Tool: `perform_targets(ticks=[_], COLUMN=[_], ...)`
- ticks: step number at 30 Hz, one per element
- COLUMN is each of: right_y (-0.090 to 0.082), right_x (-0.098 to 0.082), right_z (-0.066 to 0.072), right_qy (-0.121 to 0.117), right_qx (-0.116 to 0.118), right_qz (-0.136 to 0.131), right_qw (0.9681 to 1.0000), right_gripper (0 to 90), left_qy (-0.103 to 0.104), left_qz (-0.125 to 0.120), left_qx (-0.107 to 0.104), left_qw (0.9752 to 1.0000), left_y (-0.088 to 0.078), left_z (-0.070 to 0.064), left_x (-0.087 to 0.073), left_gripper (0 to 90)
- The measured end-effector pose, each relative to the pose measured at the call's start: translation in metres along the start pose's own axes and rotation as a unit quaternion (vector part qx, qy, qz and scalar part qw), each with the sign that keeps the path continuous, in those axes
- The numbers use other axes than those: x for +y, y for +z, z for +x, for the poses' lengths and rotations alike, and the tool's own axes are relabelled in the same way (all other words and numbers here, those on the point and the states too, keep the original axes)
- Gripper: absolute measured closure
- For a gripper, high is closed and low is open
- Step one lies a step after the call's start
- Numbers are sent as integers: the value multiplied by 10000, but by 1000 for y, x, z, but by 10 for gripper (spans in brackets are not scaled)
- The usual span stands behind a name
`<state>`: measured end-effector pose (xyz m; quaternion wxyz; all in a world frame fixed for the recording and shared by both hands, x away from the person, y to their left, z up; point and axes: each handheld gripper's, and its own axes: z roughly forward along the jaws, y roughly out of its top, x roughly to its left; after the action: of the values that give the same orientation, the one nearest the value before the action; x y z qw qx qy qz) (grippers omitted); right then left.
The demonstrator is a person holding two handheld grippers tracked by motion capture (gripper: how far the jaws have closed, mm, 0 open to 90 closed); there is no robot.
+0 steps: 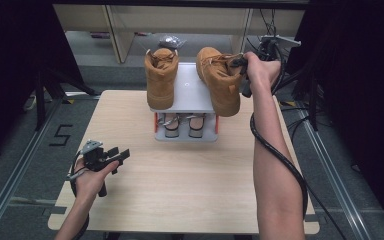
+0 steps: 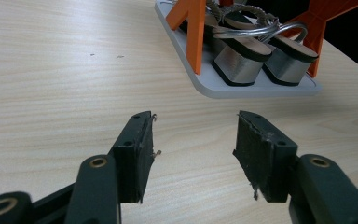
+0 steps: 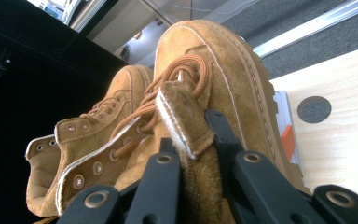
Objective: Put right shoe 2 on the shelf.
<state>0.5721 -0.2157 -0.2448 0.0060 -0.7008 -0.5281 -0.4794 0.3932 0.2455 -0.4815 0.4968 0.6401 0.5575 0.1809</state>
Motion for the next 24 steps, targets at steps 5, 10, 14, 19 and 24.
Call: perform_targets(ticks=[5,10,14,19,24], right_y=[4,8,12,14,18], right_x=[-1,-2,-3,-3,-1], right_z=[3,6,7,8,6], right_qy=[21,21,143,144,111], right_qx=[19,53,69,60,62], right_qz=[37,43,43,10,32], right_qw=[10000,10000,9999,9999,9999], right_gripper=[842,841,839,835,813], left_qy=[-5,-8,-6,-3,-1], left_qz=[0,17,10,27,25], left_qx=[2,19,1,19,22], left_qw=[10000,10000,10000,10000,10000], left_y=[0,-1,-1,0,0], left_z=[1,1,2,1,1], left_x=[0,0,0,-1,-1], left_gripper=[456,456,456,455,456])
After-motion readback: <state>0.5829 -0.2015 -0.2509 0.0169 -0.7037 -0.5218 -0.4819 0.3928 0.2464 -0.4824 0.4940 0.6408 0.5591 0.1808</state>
